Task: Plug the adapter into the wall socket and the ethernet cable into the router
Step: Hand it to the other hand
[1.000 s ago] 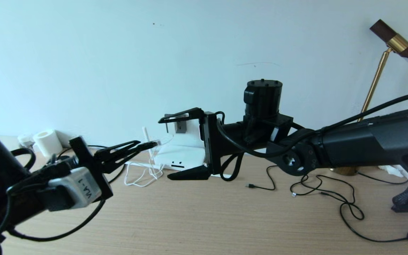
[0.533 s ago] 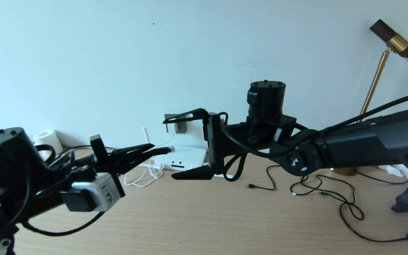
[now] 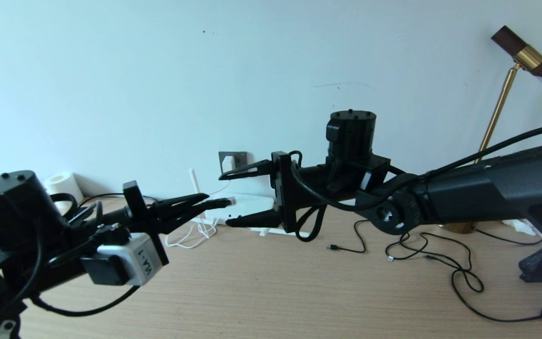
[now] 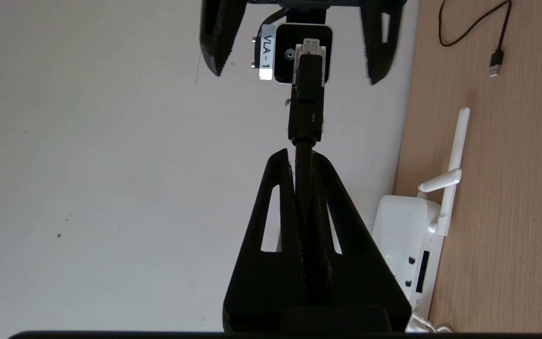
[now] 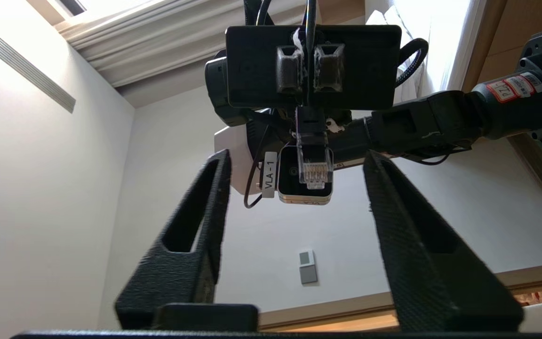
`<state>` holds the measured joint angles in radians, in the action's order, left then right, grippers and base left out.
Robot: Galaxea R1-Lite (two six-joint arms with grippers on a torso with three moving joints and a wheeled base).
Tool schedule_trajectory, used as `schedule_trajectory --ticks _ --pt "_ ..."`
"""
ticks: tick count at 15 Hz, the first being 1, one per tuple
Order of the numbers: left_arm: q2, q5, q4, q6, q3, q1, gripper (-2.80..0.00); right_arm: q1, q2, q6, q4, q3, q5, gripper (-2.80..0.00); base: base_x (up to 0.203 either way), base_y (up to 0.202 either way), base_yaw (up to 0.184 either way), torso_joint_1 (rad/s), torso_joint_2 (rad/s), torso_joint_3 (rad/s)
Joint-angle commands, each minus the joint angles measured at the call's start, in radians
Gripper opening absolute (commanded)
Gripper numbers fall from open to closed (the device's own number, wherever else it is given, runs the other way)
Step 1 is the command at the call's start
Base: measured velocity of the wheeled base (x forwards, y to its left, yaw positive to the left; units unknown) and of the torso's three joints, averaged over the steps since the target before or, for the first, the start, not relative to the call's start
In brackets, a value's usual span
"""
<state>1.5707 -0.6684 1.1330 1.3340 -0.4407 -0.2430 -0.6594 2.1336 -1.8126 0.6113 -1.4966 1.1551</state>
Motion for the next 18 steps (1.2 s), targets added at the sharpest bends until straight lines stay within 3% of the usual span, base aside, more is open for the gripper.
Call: schedule_trajectory --ticks 1,18 --pt "-0.006 -0.003 0.007 0.007 0.010 -0.001 -2.80 0.000 0.003 -0.010 0.004 0.001 0.008 -2.80 0.000 0.000 0.000 0.000 0.00 0.000" --pt "-0.021 -0.003 0.006 0.004 0.025 -0.005 -2.80 -0.005 0.006 -0.010 0.013 0.009 0.008 -2.80 0.000 0.000 0.000 0.000 0.00 0.000"
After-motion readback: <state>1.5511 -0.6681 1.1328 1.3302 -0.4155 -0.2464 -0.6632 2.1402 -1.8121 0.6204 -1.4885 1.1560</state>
